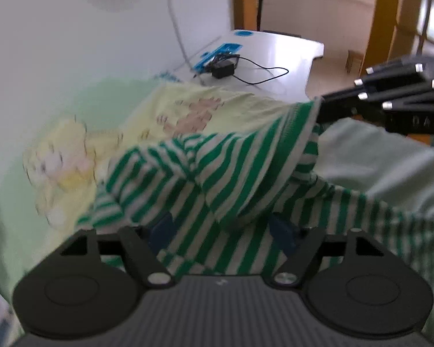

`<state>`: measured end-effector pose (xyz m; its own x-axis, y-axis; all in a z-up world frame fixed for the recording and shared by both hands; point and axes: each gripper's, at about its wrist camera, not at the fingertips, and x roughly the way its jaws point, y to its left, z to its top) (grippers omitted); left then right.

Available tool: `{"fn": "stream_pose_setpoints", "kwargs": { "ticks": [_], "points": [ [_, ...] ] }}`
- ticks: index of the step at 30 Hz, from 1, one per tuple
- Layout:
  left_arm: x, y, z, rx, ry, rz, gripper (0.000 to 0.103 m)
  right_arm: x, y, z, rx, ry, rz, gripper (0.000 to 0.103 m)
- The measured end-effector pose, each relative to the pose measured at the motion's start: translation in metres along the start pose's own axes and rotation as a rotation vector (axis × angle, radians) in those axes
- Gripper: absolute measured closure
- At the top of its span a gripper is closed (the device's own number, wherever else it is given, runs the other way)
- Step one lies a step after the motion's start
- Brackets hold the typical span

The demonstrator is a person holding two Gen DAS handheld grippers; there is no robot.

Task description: Fold clothes

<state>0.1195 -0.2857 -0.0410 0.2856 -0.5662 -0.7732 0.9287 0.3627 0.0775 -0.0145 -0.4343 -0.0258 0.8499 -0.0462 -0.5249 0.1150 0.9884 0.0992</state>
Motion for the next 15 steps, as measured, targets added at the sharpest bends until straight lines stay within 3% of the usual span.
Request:
{"fn": "stream_pose_setpoints", "kwargs": {
  "ticks": [3, 7, 9, 11, 15],
  "points": [
    [0.011, 0.000, 0.004, -0.009, 0.012, -0.022, 0.035, 0.004, 0.001, -0.002, -0.017, -0.001, 0.000, 0.097],
    [0.022, -0.004, 0.000, 0.036, 0.033, 0.027, 0.043, 0.003, -0.005, -0.002, -0.006, 0.006, 0.004, 0.097],
    [0.025, -0.008, -0.003, 0.063, 0.047, 0.052, 0.057, 0.002, -0.006, -0.003, -0.006, 0.008, 0.010, 0.097],
    [0.028, -0.011, -0.001, 0.079, 0.057, 0.076, 0.083, 0.003, -0.005, -0.003, -0.009, 0.011, 0.013, 0.097],
    [0.022, -0.020, 0.001, 0.135, 0.027, 0.139, 0.097, 0.002, -0.004, -0.002, -0.001, 0.011, 0.016, 0.097]
  ]
}}
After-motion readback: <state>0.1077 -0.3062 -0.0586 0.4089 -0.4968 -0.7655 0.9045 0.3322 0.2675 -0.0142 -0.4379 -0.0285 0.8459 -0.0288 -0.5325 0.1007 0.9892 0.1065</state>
